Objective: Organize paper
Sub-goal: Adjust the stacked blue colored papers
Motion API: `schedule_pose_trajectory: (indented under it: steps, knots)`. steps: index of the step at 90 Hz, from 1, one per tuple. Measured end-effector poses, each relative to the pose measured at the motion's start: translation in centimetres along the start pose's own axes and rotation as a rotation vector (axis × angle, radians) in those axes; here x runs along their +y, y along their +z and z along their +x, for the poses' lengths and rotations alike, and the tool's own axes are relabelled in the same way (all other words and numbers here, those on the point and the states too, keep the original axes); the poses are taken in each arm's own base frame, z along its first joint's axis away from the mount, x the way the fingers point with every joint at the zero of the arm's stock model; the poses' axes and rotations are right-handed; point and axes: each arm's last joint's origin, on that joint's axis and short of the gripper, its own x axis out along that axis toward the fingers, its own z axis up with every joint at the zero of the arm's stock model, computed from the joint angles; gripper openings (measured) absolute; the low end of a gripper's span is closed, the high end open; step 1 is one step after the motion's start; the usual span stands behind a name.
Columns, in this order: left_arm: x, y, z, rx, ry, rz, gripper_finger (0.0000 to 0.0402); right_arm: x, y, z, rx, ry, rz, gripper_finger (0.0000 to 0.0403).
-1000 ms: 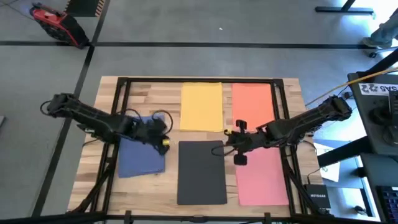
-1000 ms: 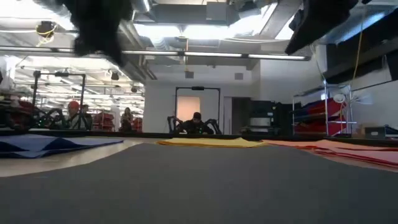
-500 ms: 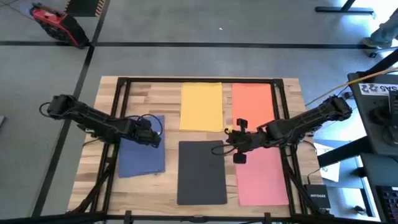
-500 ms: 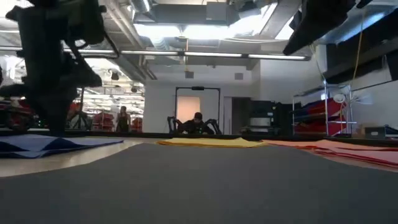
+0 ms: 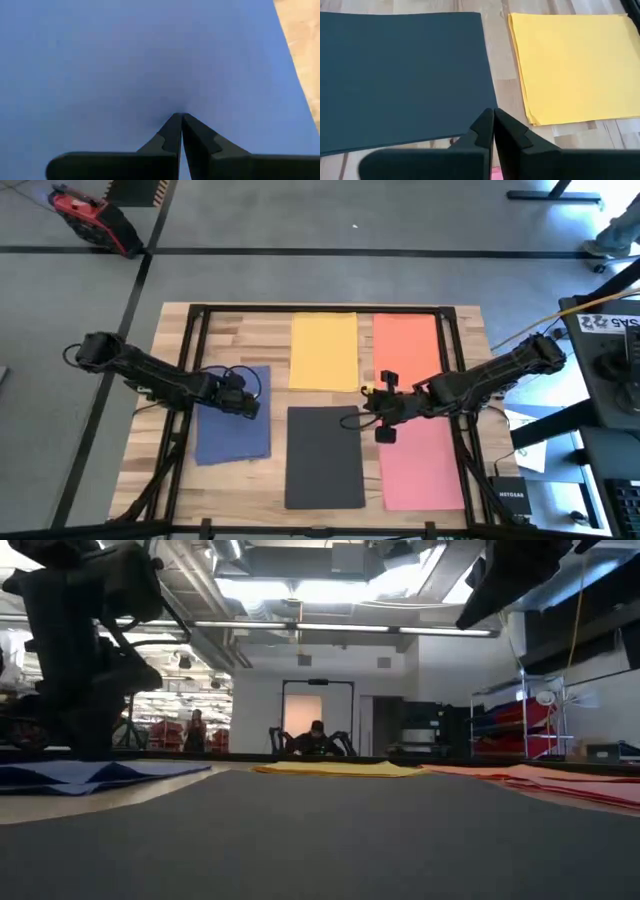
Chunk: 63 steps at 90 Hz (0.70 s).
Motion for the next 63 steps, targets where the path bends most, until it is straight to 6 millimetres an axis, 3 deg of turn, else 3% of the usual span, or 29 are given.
schedule_pose_trajectory:
  steps: [63]
  knots:
    - [-0.34,0.04,0.06,-0.004,-0.037,0.119,0.0,-0.09,-0.01,0.01,-0.004,-0.026,-0.001,0.0]
